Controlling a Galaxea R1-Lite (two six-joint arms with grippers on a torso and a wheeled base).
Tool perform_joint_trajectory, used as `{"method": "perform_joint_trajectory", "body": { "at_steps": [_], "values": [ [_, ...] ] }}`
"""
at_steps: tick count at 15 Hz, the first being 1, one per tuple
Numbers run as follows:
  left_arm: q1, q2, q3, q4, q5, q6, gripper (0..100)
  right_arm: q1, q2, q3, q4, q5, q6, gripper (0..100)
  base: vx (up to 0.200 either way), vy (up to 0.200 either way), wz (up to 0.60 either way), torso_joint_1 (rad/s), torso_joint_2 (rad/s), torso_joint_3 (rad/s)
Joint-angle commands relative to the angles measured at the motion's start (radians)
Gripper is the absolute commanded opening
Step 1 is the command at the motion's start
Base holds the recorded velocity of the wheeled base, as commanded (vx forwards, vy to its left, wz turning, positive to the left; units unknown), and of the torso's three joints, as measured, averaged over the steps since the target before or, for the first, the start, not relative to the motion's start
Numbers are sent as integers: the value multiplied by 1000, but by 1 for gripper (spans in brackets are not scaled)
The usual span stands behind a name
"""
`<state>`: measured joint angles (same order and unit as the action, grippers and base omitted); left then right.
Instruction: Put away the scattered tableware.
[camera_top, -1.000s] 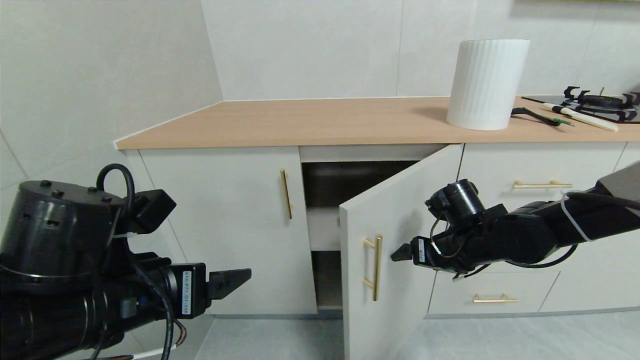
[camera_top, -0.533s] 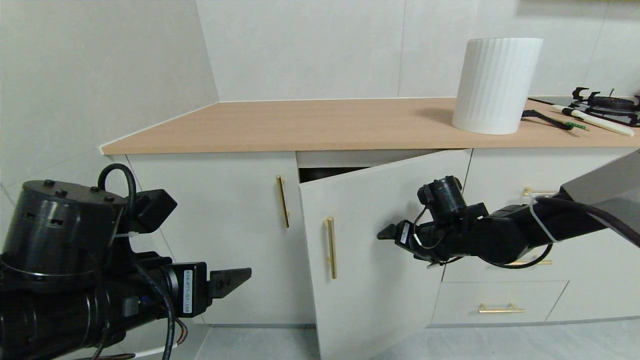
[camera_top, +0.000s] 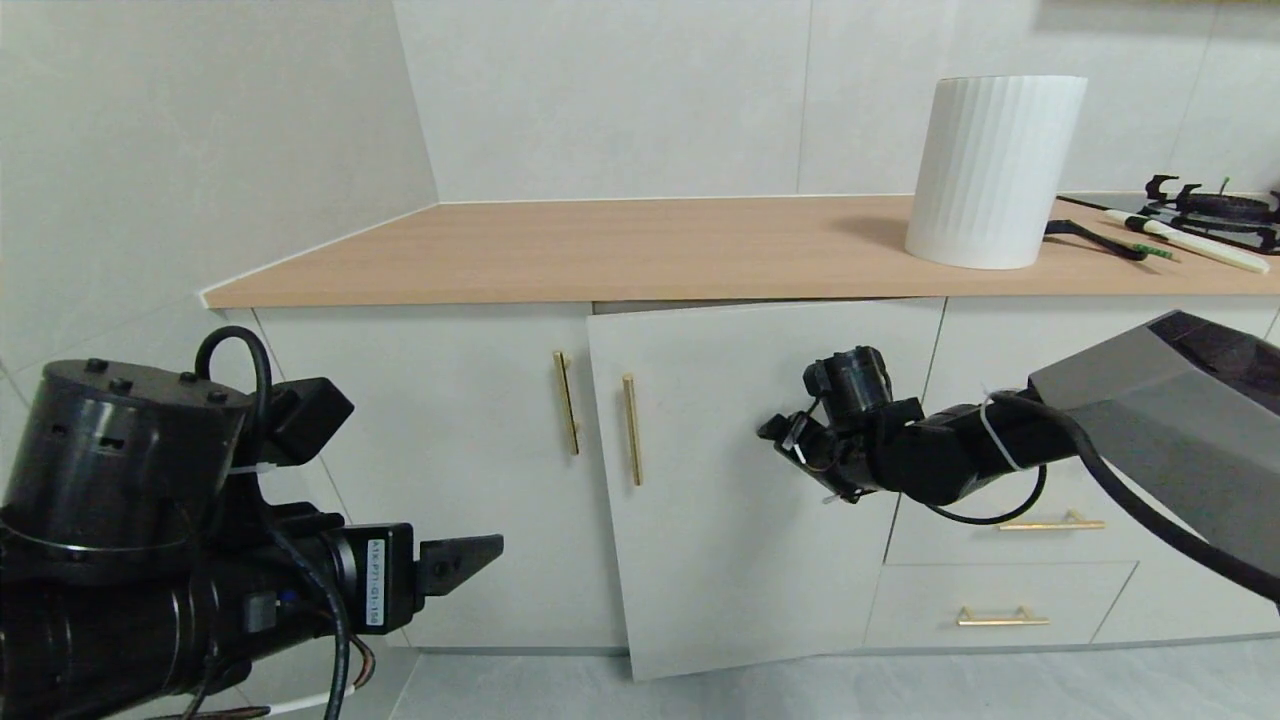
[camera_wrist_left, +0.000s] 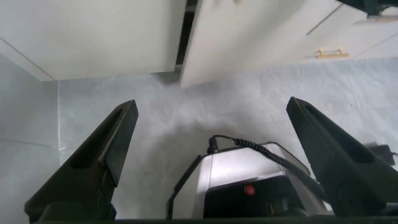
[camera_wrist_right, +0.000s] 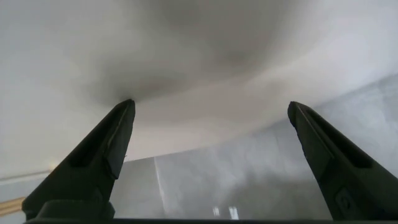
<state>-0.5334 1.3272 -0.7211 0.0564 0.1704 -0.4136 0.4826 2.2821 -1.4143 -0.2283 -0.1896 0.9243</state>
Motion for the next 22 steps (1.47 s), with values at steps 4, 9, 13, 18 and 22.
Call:
{"method": "perform_joint_trajectory", "body": {
  "at_steps": [4, 9, 13, 18, 22],
  "values": [
    [0, 6, 0, 0, 0, -2, 100, -36, 77, -101, 3, -70, 53, 100, 0, 0, 0, 0, 0, 0],
    [0, 7, 0, 0, 0, -2, 100, -47, 89, -118, 3, -96, 53, 100, 0, 0, 0, 0, 0, 0],
    [0, 4, 0, -3, 1, -2, 100, -44, 34, -65, 12, -74, 50, 100, 0, 0, 0, 0, 0, 0],
    [21, -95, 38, -95, 46, -1, 100, -48, -372, 238, 3, 93, -51, 100, 0, 0, 0, 0, 0, 0],
    [58, -350, 170, -95, 104, 3, 100, -68, -852, 535, -3, 87, -212, 100, 0, 0, 0, 0, 0, 0]
  ]
}}
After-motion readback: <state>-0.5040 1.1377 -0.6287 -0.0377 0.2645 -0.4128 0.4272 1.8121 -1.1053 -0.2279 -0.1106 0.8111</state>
